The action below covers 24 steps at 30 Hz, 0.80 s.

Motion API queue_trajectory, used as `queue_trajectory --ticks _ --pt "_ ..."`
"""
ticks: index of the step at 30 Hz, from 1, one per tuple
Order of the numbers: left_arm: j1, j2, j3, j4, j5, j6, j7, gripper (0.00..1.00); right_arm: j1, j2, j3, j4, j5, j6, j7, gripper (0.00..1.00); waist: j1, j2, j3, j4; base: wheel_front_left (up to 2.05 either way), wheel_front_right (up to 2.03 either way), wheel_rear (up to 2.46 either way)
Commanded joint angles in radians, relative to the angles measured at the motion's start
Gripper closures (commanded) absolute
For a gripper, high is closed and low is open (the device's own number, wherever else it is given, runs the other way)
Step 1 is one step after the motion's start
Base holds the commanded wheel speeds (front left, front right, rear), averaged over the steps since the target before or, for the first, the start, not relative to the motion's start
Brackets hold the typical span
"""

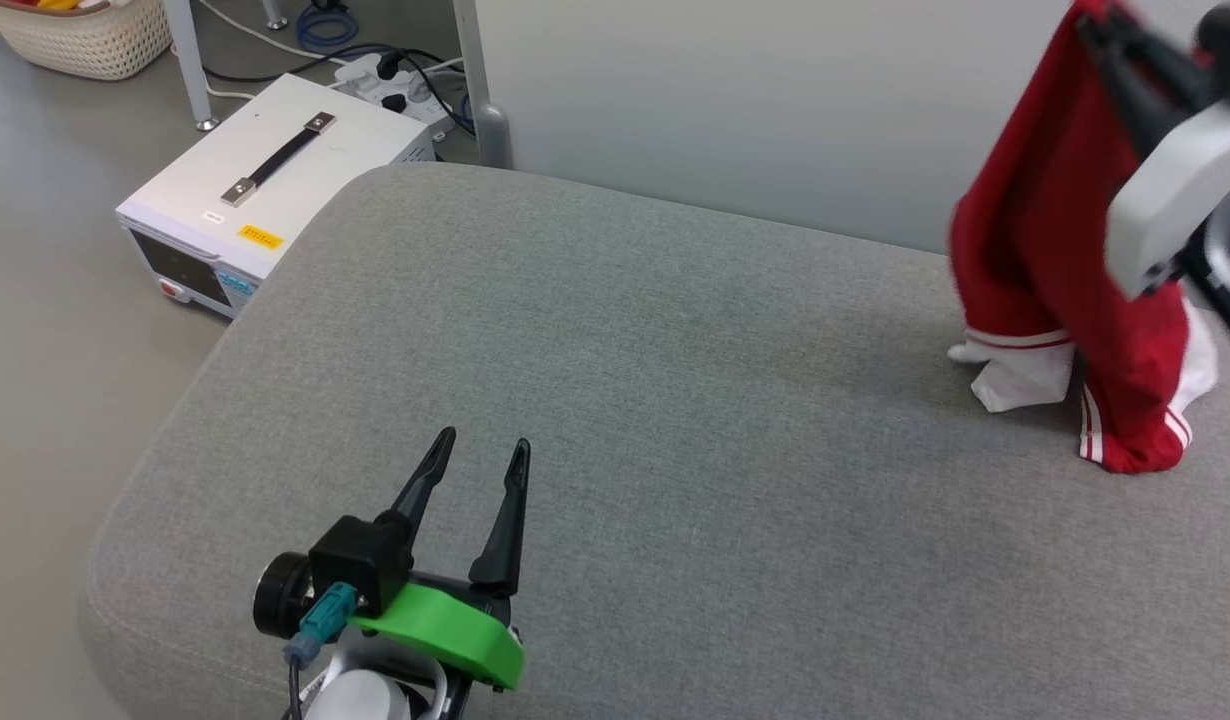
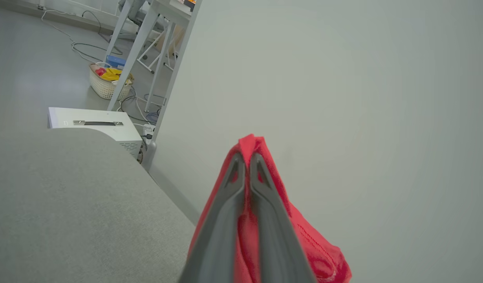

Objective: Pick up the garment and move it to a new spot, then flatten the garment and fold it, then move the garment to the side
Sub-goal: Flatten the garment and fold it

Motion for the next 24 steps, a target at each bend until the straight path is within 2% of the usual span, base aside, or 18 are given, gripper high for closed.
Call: queue_trajectory --ticks 1,4,7,12,15,19,21,24 --pt "0.016 -0.005 0.001 -0.001 0.004 -0.003 -0.006 0.0 0.066 0.018 0.019 -0.027 0.024 -0.001 0.016 1.0 0.0 0.0 -0.002 -0.005 0.0 0.0 0.0" --pt "0.015 -0.003 -0.001 -0.001 0.003 -0.003 -0.006 0.0 0.208 0.042 0.057 -0.094 0.054 -0.001 0.08 1.0 0.0 0.0 -0.001 -0.007 0.0 0.0 0.0" --pt "0.015 0.0 0.002 -0.002 0.001 -0.003 -0.006 0.0 0.365 0.055 0.044 -0.154 0.08 -0.001 0.163 1.0 0.0 0.0 0.004 -0.012 0.0 0.0 0.0" --pt "0.031 0.0 0.011 0.004 -0.001 -0.003 -0.006 0.0 0.613 0.082 -0.074 -0.224 0.087 -0.001 0.303 1.0 0.0 0.0 0.001 -0.036 0.0 0.0 0.0" --pt "0.039 0.0 0.01 0.012 0.0 -0.003 -0.006 0.0 0.776 0.126 -0.149 -0.266 0.099 -0.001 0.408 1.0 0.0 0.0 -0.006 -0.056 0.0 0.0 0.0" --pt "0.036 0.001 0.002 0.021 -0.002 -0.003 -0.006 0.0 0.963 0.18 -0.199 -0.309 0.116 -0.001 0.546 1.0 0.0 0.0 -0.01 -0.084 0.0 0.0 0.0" --pt "0.032 0.002 -0.003 0.024 -0.003 -0.003 -0.006 0.0 1.024 0.206 -0.235 -0.319 0.101 -0.001 0.593 1.0 0.0 0.0 -0.007 -0.098 0.0 0.0 0.0" --pt "0.026 0.002 -0.01 0.029 -0.005 -0.003 -0.006 0.0 1.064 0.243 -0.287 -0.327 0.063 -0.001 0.609 1.0 0.0 0.0 -0.002 -0.115 0.0 0.0 0.0"
